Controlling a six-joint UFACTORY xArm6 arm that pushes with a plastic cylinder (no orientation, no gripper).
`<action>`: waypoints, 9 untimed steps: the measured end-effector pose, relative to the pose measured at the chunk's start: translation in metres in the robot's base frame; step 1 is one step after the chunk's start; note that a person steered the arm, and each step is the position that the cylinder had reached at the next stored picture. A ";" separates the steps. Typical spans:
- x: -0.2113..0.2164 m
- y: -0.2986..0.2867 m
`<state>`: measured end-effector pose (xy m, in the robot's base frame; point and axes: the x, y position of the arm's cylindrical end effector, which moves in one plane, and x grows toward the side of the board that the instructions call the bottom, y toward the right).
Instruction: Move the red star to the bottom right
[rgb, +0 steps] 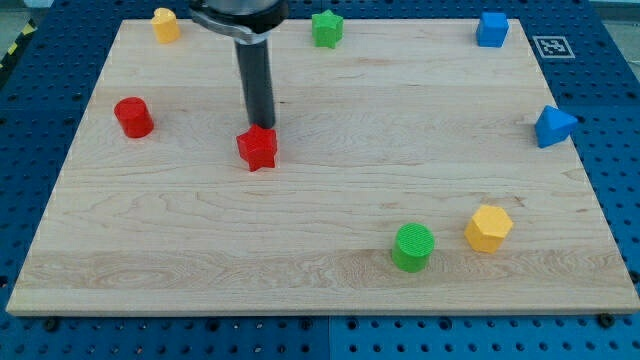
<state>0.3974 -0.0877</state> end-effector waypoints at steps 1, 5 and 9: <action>0.000 -0.051; 0.051 0.019; 0.103 0.099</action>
<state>0.5006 0.0114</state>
